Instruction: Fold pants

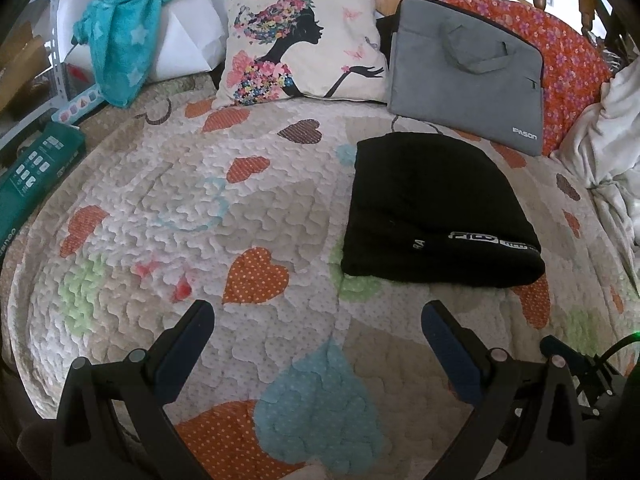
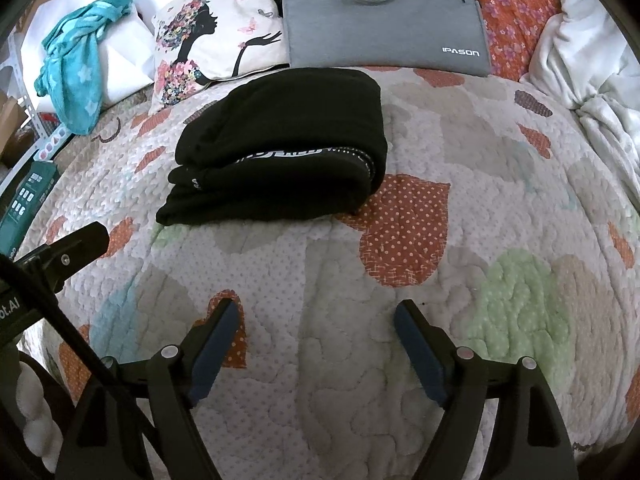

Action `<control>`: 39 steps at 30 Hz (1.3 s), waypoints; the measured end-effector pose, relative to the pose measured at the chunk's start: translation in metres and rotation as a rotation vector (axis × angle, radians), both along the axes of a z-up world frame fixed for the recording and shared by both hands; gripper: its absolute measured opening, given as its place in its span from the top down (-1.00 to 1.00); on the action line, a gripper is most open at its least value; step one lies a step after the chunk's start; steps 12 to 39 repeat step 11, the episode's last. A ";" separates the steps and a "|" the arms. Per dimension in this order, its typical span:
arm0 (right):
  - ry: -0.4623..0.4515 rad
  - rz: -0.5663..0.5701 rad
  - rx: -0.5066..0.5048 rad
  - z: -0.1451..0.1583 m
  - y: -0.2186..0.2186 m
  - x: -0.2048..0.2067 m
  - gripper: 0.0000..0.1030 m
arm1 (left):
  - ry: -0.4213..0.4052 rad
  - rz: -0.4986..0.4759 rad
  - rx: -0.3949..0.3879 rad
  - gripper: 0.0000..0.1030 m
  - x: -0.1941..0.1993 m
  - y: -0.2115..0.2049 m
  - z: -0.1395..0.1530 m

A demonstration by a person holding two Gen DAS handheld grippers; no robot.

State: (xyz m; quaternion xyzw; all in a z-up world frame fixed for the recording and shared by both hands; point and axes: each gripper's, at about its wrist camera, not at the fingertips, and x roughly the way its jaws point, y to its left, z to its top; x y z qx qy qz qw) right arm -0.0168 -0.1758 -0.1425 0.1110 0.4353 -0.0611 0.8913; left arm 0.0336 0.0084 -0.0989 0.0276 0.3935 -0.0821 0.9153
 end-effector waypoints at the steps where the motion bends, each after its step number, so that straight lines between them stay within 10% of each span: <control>1: 0.000 0.000 0.001 0.000 0.001 0.000 -0.65 | 0.003 -0.003 -0.004 -1.00 0.000 0.000 0.000; 39: -0.011 -0.008 0.005 0.001 -0.001 0.000 -0.65 | 0.026 -0.044 -0.003 -1.00 0.001 -0.005 -0.007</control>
